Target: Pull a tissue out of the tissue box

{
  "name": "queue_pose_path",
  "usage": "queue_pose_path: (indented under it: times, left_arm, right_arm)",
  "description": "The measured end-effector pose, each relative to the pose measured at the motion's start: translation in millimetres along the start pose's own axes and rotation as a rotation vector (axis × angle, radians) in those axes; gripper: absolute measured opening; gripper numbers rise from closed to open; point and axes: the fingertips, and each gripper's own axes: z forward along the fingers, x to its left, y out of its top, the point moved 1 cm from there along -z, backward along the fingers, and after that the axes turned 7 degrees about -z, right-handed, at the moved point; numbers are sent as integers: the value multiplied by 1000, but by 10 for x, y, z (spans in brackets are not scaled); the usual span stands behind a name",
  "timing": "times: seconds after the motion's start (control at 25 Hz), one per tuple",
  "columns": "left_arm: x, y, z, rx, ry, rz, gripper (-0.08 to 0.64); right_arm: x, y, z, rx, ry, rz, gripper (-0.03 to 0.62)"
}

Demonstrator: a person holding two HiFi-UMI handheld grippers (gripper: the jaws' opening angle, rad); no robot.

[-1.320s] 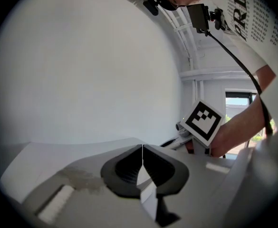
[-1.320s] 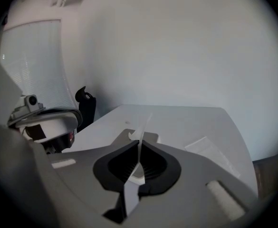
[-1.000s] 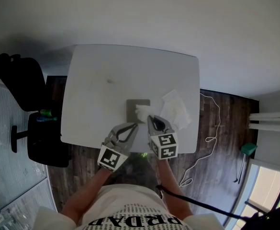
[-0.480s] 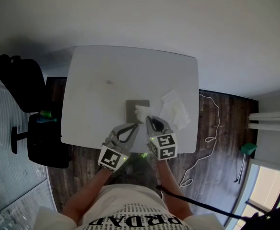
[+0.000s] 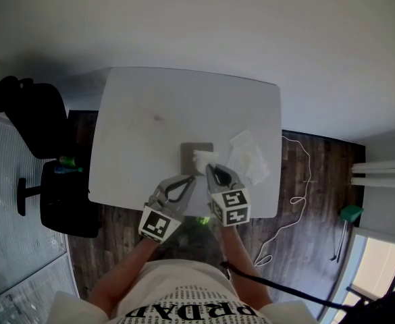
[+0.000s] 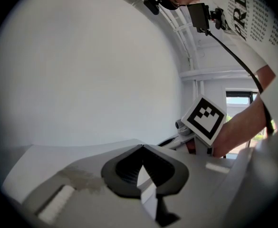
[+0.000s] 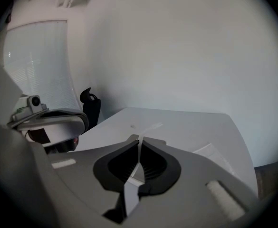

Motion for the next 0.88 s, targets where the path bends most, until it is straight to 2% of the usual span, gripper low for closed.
queue_pose_path:
  times: [0.88]
  left_arm:
    - [-34,161,-21,-27,10,3,-2]
  right_arm:
    - [65,166,-167,-20,24,-14,9]
